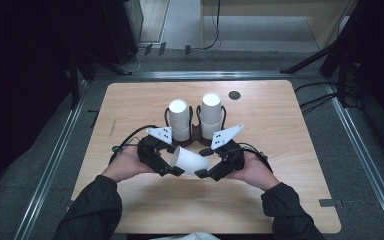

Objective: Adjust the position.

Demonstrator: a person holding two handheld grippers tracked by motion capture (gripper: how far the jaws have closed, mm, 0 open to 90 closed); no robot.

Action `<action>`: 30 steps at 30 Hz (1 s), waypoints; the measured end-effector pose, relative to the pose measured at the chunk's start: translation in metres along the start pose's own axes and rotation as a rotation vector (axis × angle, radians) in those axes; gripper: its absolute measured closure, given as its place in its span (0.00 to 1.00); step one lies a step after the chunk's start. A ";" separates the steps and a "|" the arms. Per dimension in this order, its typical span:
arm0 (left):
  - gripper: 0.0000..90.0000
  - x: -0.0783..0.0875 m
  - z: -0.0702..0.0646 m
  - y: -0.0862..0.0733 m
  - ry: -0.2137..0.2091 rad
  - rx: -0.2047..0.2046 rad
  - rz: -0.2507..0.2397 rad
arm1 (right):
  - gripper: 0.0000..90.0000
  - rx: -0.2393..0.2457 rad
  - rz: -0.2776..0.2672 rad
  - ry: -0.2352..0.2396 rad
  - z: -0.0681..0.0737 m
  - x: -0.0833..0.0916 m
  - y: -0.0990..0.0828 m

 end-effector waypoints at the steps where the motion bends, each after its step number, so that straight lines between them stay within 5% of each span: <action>1: 0.26 -0.001 0.000 0.000 0.001 -0.007 0.012 | 0.27 0.000 0.010 -0.002 0.000 -0.002 -0.001; 12: 0.26 -0.015 0.001 0.001 0.031 -0.014 0.124 | 0.27 0.016 0.075 -0.006 -0.001 -0.017 -0.009; 30: 0.26 -0.029 0.000 0.004 0.006 -0.008 0.183 | 0.33 0.030 0.122 0.006 0.001 -0.038 -0.010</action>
Point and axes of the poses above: each handheld gripper's, and its own axes: x roughly backward along the jaws, y roughly out of its top, z roughly to its left, the point moved 1 cm from there along -x, roughly forward along the jaws, and after that the axes turned 3 degrees about -x, right-handed, at the moved point
